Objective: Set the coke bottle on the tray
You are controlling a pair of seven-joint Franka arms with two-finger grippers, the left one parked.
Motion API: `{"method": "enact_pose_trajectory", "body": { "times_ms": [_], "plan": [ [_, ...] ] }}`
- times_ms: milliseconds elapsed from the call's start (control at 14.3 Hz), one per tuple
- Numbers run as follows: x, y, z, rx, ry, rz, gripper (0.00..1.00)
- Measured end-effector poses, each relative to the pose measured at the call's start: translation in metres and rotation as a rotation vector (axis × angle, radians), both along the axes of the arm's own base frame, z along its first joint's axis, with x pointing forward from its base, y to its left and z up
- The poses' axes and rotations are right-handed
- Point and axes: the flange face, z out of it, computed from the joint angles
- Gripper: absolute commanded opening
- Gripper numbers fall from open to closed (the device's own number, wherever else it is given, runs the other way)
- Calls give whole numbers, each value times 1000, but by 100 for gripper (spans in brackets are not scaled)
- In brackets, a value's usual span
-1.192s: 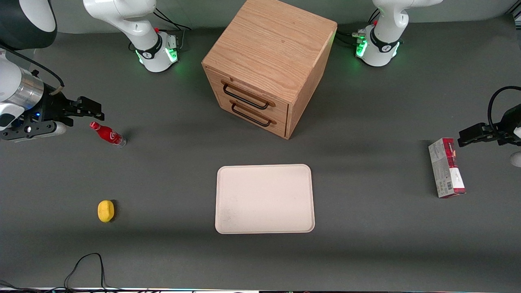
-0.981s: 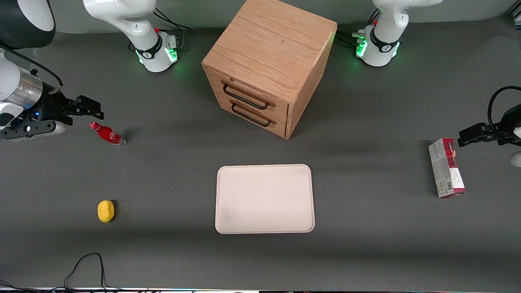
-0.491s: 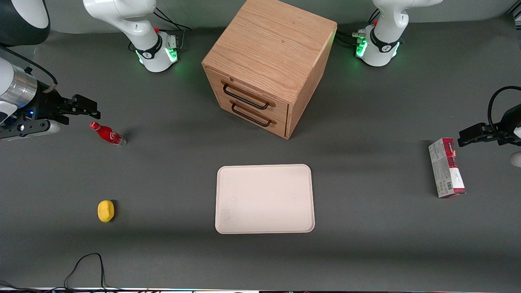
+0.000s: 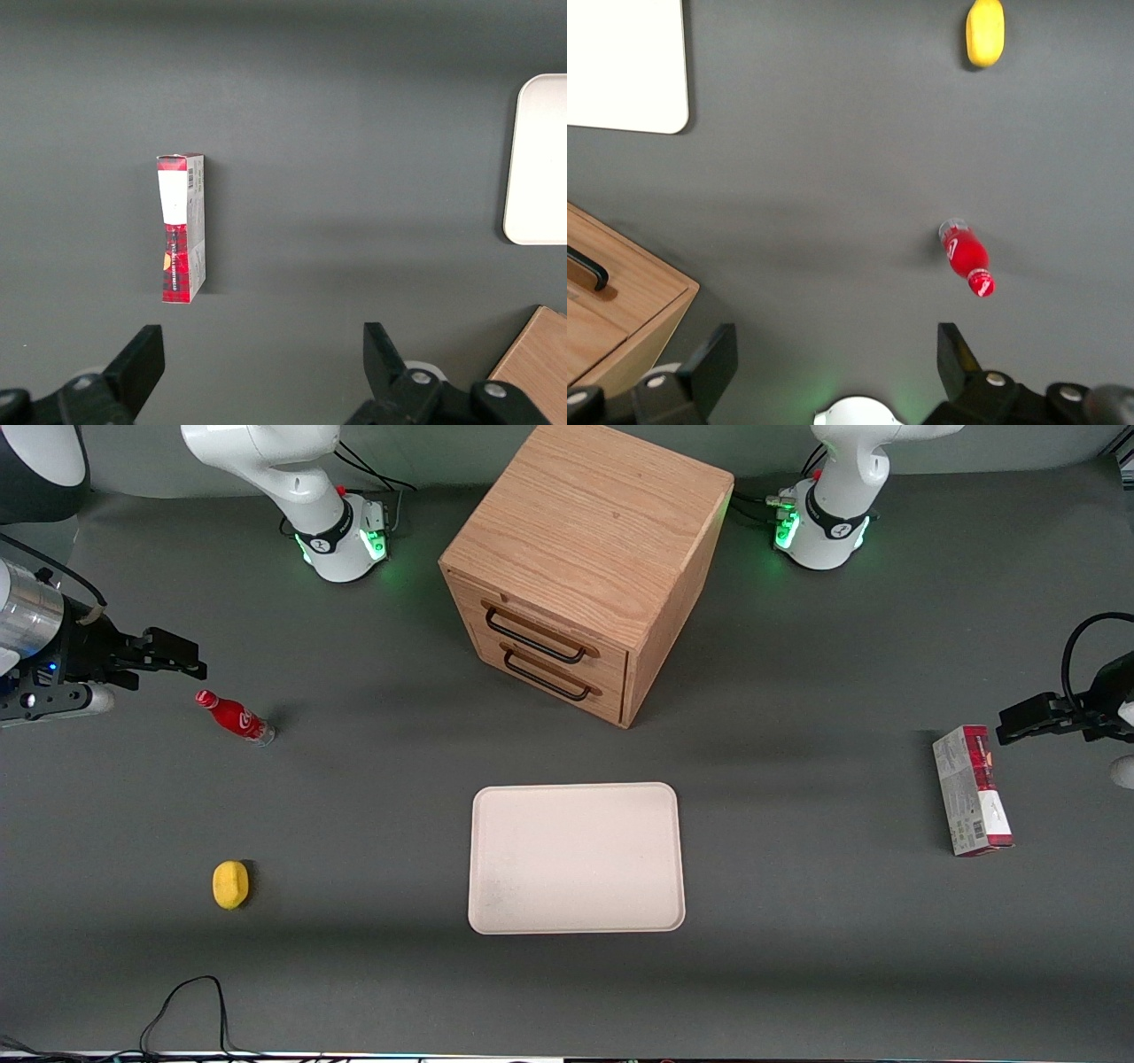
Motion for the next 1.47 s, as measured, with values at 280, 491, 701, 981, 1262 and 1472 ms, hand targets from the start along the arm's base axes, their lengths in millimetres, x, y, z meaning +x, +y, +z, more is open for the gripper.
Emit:
{"method": "enact_pose_trajectory", "body": {
  "times_ms": [280, 491, 701, 981, 1262, 1472],
  "plan": [
    [-8, -31, 5, -11, 20, 12, 100],
    [-31, -92, 19, -33, 18, 16, 100],
    [-54, -124, 33, -36, -3, 4, 100],
    [-63, -126, 23, -30, 14, 4, 100],
    [-73, -125, -37, -30, -3, 17, 100],
    [-92, -128, -92, -21, -35, 15, 100]
  ]
}}
